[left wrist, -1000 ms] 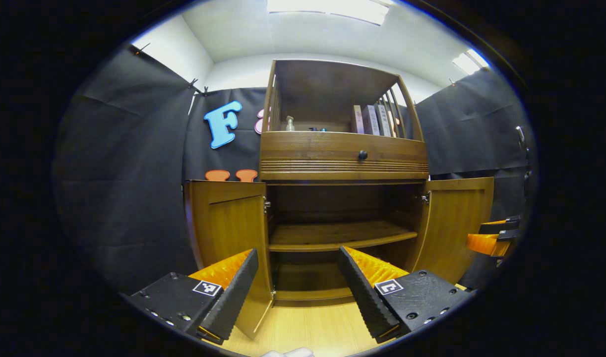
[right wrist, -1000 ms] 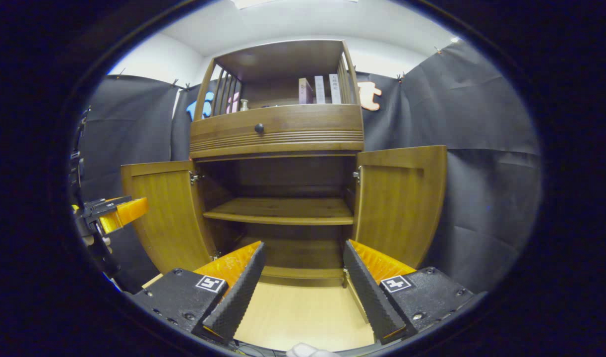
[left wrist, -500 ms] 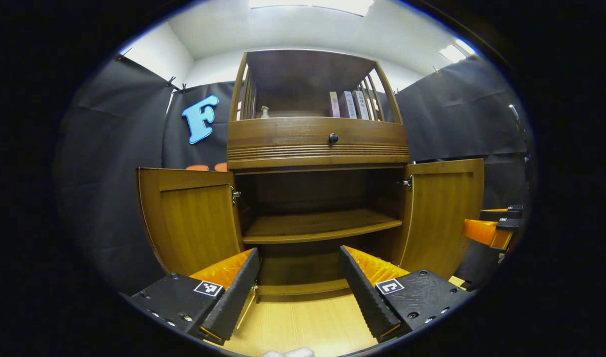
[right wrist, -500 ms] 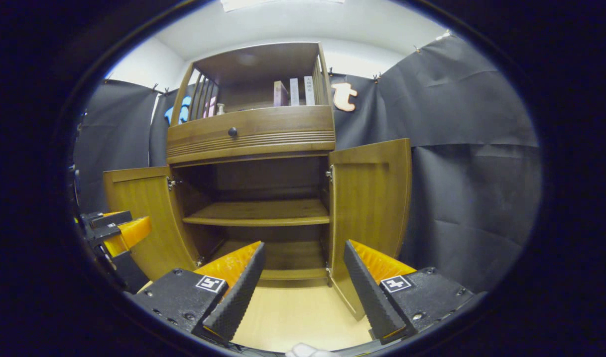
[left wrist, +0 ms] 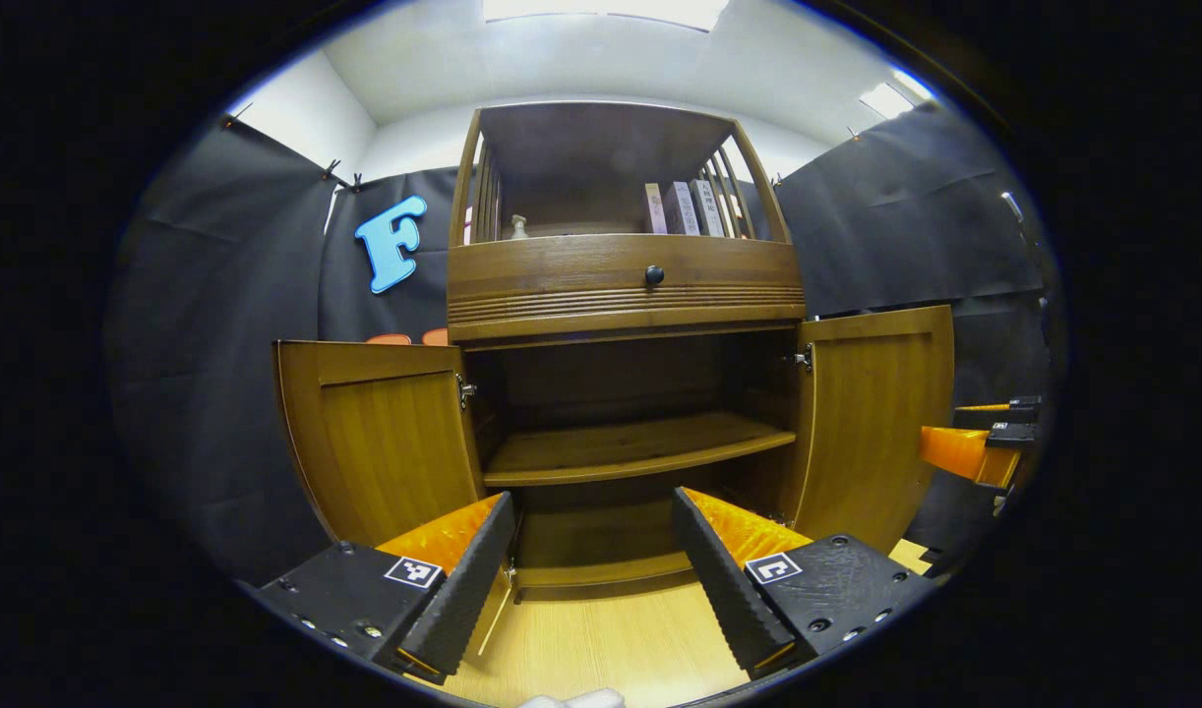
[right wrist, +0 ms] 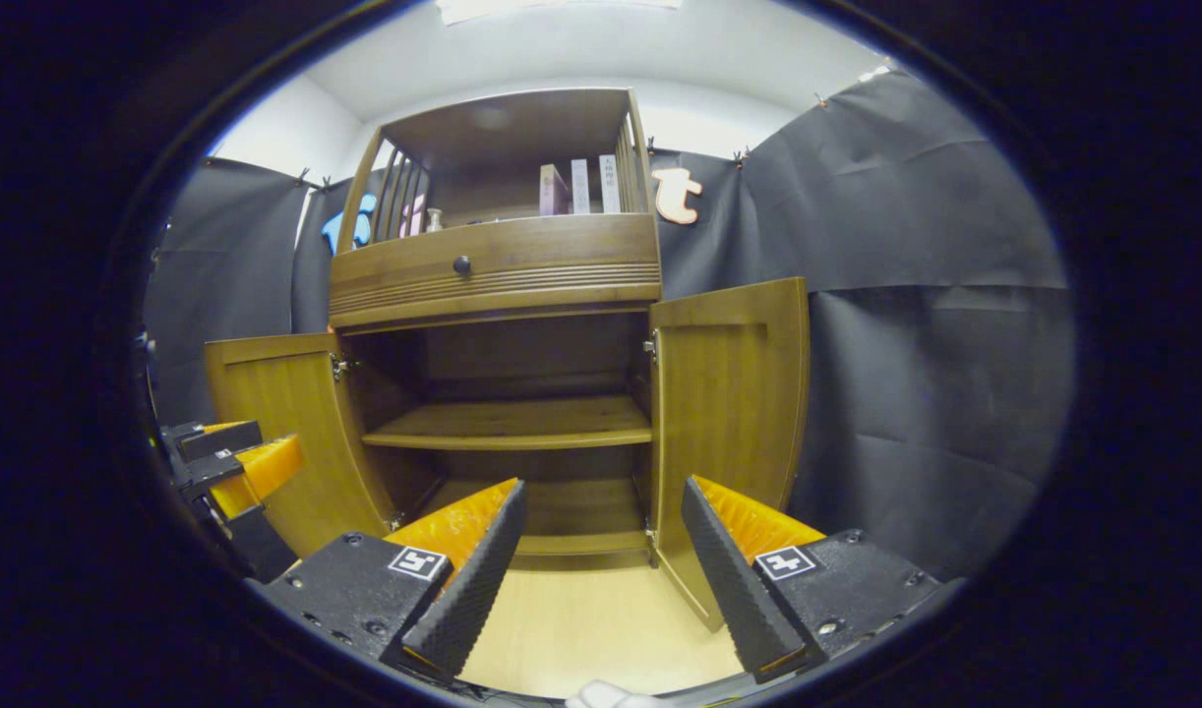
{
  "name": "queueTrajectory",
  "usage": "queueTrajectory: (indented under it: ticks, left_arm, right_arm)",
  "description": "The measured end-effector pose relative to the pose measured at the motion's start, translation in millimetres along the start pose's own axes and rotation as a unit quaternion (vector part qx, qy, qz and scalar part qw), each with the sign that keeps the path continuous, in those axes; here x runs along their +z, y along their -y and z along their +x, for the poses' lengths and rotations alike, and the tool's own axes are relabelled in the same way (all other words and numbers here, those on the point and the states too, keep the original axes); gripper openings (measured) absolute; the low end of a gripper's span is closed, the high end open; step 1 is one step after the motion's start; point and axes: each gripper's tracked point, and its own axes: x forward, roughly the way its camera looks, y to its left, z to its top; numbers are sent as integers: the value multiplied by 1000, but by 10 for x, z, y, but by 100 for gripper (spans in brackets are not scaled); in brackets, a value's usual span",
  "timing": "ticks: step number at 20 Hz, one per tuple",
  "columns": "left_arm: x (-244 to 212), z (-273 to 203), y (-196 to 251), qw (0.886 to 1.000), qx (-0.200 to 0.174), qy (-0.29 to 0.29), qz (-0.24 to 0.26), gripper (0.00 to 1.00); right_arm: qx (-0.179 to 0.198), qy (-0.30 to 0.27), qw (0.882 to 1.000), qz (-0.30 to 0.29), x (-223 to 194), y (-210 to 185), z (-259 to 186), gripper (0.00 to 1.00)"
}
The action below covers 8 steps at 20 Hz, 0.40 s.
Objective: Open the right door of the double-door shoe cabinet with the right hand, and open the left door with the left hand.
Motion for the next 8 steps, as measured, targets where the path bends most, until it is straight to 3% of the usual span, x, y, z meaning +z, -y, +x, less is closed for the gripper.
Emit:
queueTrajectory:
  ticks: [7,8]
  left_arm:
    - [-30,-61,-11,1000,-6,1,-3,96]
    - [-36,-64,-10,1000,-6,0,-4,90]
  right_arm:
    - [2,8,1000,-16,58,-99,-50,99]
    - [3,9,1000,-17,55,-111,-56,99]
